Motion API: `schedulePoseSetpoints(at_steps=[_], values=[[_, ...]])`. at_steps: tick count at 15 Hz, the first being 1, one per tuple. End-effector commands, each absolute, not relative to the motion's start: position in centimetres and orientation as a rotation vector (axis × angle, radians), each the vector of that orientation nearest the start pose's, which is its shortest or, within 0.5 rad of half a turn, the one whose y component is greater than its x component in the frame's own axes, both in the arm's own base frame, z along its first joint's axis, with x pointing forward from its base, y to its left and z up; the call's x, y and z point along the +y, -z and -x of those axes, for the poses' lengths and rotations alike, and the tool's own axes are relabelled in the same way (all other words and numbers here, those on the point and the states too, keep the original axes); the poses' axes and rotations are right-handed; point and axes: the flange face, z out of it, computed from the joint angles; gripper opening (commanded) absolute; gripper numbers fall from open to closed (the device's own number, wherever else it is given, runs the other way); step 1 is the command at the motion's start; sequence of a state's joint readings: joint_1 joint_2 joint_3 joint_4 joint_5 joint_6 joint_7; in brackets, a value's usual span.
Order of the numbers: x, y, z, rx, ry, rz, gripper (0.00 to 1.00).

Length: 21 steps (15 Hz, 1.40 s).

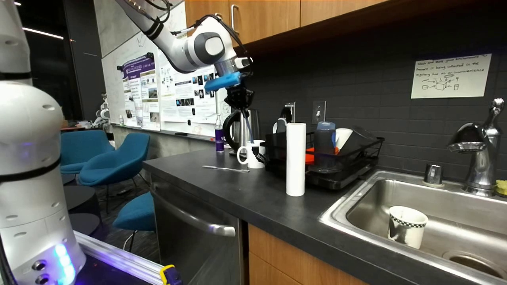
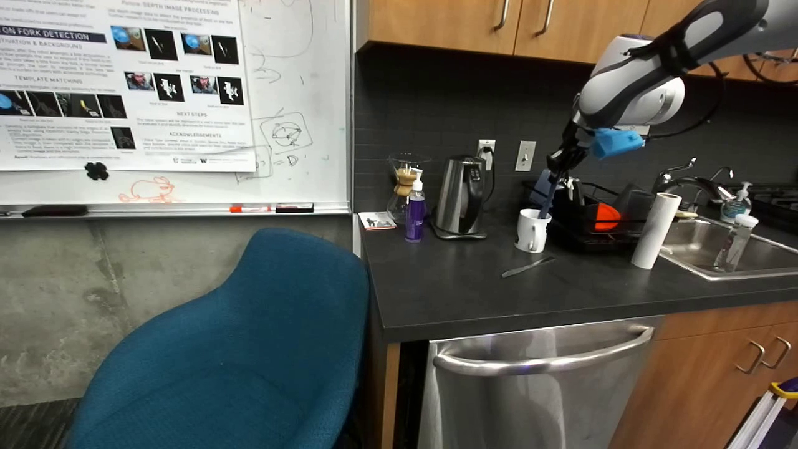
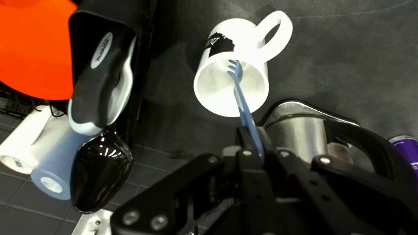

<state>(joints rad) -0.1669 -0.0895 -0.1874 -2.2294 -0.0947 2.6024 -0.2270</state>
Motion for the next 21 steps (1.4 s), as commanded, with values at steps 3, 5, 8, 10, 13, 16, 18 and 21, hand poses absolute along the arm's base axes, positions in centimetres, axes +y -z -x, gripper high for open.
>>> schedulePoseSetpoints(at_steps=[3, 5, 8, 10, 13, 16, 18, 21], values=[[-19.2, -46.2, -51.7, 0.083, 0.702, 3.238, 0.42], [-19.1, -46.3, -51.4, 0.080, 0.703, 3.234, 0.55], [-18.7, -46.6, -50.4, 0.046, 0.690, 3.209, 0.76], [-18.2, -46.9, -49.4, -0.017, 0.668, 3.163, 0.88], [-17.6, -47.1, -47.5, -0.128, 0.593, 3.120, 1.00], [-17.3, -47.5, -45.5, -0.201, 0.518, 3.100, 1.00], [-17.1, -47.3, -44.4, -0.232, 0.460, 3.094, 1.00], [-16.7, -46.5, -43.8, -0.230, 0.414, 3.066, 1.00]])
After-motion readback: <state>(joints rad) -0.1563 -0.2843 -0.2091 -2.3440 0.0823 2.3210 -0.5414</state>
